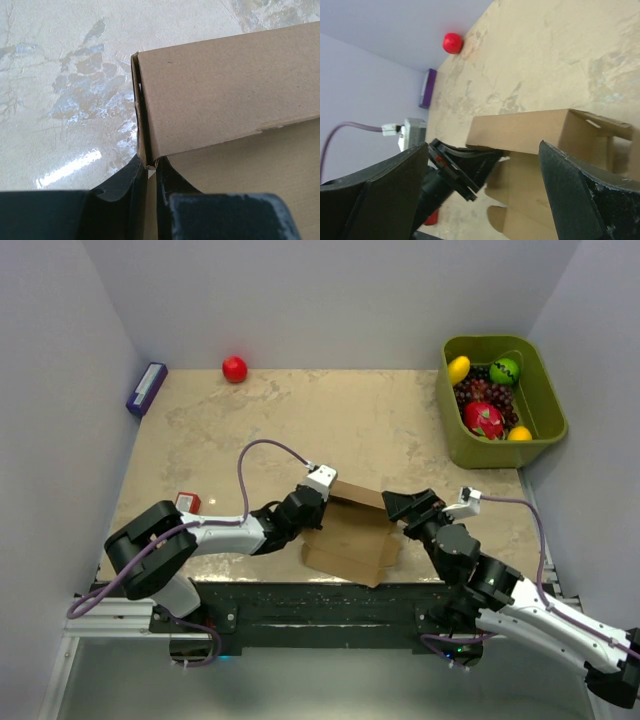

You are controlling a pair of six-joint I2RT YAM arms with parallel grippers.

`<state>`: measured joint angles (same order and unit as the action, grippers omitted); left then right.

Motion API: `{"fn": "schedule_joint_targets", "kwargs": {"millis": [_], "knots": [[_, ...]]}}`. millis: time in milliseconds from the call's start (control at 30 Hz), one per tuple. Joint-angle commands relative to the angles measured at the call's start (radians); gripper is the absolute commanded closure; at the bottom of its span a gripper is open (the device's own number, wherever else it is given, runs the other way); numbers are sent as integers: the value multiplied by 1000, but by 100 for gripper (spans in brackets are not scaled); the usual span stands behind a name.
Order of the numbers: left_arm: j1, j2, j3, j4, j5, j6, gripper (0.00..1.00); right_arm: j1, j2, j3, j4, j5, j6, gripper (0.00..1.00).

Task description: Fold the paper box

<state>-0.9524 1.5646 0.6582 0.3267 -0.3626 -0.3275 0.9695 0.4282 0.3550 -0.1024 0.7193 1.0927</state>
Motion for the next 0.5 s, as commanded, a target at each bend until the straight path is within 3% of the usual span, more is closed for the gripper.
{"fn": "schedule_joint_targets", "kwargs": {"millis": [0,200,467], "knots": [[20,-34,3,2,83,25,100,3,-28,70,-192,29,-128,4],[38,-57,11,-34,134,41,100,3,-19,127,-399,16,-145,3],[66,-40,40,-101,166,38,100,3,105,171,-396,-4,-191,10]]}}
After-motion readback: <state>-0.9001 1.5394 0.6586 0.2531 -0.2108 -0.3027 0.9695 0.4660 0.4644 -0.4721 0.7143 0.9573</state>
